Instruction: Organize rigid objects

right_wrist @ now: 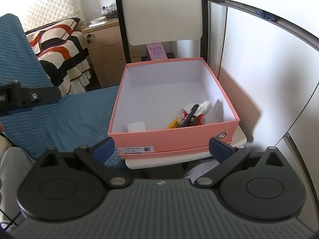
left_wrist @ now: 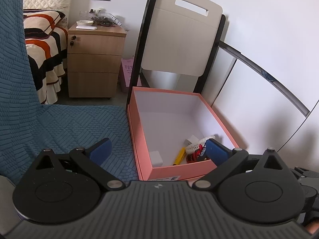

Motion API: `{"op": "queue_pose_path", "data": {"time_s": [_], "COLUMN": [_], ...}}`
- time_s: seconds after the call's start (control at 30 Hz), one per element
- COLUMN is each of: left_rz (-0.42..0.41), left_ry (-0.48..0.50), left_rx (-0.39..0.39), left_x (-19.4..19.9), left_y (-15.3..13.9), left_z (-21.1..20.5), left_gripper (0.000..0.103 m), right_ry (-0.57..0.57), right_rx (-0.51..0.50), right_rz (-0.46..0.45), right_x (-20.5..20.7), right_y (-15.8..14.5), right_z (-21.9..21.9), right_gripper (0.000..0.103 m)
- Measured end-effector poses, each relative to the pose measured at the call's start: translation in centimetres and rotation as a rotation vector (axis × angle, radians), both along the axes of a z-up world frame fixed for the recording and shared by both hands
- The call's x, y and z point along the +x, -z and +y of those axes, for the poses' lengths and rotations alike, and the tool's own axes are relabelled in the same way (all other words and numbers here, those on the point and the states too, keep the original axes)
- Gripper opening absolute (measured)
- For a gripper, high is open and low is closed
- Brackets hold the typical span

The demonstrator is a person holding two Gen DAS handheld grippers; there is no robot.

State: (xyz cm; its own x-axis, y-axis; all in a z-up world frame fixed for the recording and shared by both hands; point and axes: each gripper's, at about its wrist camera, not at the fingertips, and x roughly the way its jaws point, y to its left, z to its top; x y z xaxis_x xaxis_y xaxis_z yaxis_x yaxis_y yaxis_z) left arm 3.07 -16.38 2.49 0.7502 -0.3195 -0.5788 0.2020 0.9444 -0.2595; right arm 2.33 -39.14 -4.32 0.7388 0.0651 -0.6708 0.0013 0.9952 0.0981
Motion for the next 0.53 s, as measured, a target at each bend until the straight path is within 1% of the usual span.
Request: {"op": "queue_pose_path", "data": {"time_s": [0.53], "left_rz": [-0.004], "left_ry": [0.007], "left_rx": [0.010], "left_x": [-0.10], "left_y": [0.07], "left_z": [-0.28], "left_gripper": [0.102], "right_ry": [-0.009], "right_rx": [0.002], "right_rz": [-0.020], "right_x": [0.03], "right_y": [-0.45], "right_z": [0.06], "right_gripper": [0.103]}}
